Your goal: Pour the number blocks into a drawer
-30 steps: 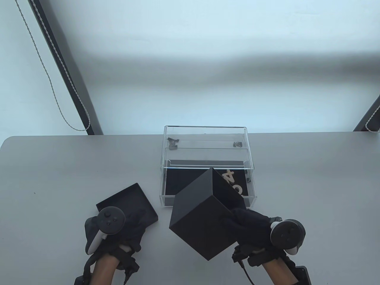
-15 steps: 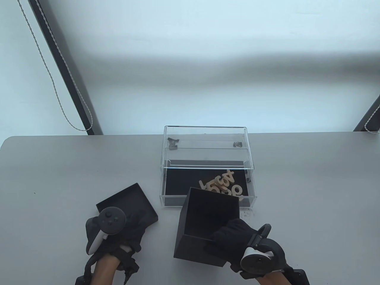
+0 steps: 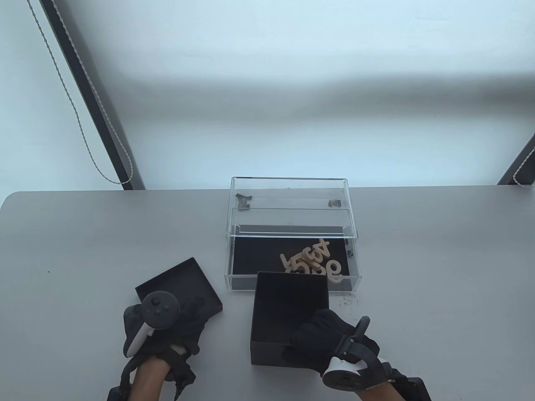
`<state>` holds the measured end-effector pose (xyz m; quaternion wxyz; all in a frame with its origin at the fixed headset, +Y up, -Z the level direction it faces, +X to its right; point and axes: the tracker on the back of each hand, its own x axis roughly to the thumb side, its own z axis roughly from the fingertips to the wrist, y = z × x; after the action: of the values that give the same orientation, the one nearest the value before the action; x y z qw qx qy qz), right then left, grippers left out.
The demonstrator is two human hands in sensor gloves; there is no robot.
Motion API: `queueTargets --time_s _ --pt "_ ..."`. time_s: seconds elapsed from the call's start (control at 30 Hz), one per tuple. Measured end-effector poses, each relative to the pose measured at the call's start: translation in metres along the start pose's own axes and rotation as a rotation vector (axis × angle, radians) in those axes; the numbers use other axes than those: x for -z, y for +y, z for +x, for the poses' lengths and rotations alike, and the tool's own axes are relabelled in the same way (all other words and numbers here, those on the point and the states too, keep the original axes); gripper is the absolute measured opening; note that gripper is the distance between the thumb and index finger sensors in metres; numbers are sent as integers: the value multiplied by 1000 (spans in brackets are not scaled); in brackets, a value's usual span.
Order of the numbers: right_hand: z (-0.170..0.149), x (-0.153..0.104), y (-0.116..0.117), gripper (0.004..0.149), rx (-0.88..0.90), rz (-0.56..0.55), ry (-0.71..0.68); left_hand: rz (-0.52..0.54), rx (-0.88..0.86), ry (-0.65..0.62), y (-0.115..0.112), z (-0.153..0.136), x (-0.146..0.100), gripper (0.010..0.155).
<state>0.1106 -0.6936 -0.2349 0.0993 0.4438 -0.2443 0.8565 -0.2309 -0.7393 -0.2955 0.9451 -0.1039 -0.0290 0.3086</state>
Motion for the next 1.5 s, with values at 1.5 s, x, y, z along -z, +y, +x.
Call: queueTargets --time_s 1.5 --pt "-67 -32 -25 88 235 9 423 247 268 -20 27 17 -12 44"
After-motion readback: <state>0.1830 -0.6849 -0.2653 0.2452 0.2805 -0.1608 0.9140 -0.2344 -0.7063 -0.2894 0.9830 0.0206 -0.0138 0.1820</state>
